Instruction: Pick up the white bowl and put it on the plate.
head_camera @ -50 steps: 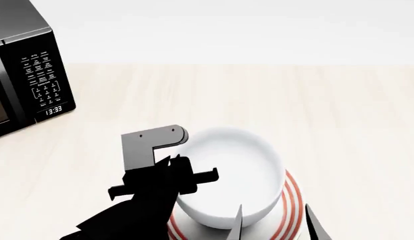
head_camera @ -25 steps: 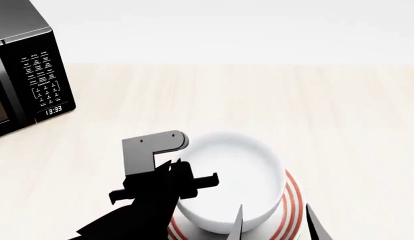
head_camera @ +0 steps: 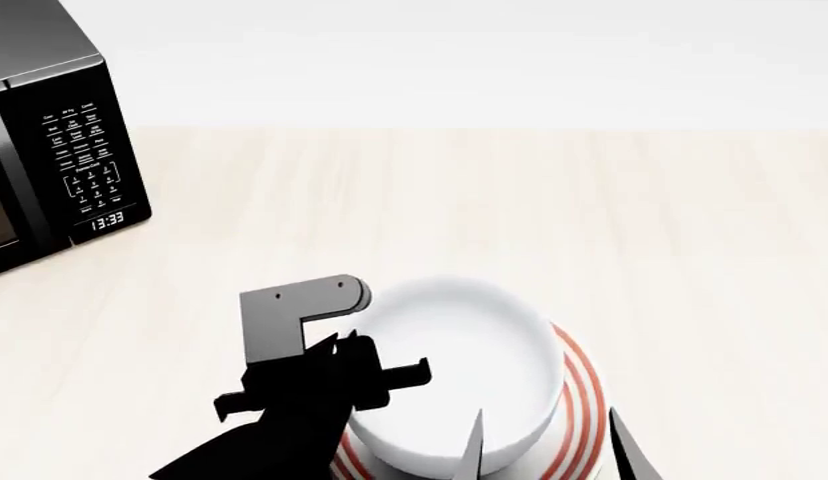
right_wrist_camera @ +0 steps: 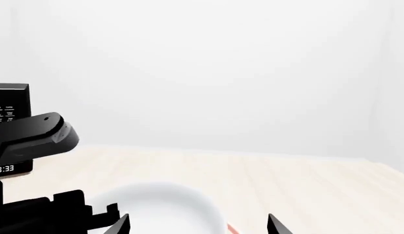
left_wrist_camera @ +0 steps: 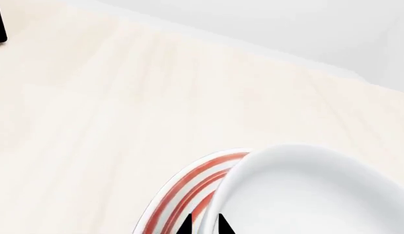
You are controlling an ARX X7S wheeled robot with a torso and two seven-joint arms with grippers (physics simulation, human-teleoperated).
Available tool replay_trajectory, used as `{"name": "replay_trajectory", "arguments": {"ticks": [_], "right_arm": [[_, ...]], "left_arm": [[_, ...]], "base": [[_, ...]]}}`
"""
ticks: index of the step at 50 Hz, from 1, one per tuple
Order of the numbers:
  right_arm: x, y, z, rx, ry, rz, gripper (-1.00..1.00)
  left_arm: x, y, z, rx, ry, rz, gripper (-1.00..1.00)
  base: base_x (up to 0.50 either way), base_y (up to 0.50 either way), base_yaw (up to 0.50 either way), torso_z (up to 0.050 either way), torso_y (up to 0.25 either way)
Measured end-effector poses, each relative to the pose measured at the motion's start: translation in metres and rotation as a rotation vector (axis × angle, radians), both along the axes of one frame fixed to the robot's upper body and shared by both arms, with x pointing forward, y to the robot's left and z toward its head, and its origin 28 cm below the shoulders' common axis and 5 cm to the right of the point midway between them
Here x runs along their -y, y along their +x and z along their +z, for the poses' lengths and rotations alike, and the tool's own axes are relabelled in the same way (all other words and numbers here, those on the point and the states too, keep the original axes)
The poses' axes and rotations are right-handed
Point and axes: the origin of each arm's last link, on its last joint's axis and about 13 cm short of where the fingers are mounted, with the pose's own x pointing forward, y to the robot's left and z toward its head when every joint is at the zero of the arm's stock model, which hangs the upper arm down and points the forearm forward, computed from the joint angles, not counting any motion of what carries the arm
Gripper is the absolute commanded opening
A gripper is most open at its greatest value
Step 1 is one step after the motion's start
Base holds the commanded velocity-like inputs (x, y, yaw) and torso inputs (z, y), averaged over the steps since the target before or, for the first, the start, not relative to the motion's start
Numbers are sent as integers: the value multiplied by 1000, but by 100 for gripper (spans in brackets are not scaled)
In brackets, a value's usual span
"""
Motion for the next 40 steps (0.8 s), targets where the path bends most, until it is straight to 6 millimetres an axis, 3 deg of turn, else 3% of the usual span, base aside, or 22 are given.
{"name": "replay_trajectory", "arguments": {"ticks": [33, 34, 40], "right_arm": [[1, 0, 2, 5, 3, -1, 100], [1, 0, 2, 6, 4, -1, 100], [1, 0, 2, 6, 4, -1, 100]], "left_arm": [[-5, 1, -7, 21, 16, -14, -100], [-5, 1, -8, 22, 18, -15, 100], [-7, 1, -10, 18, 22, -17, 100]], "base": [[0, 0, 0, 0, 0], [0, 0, 0, 0, 0], [0, 0, 0, 0, 0]]}}
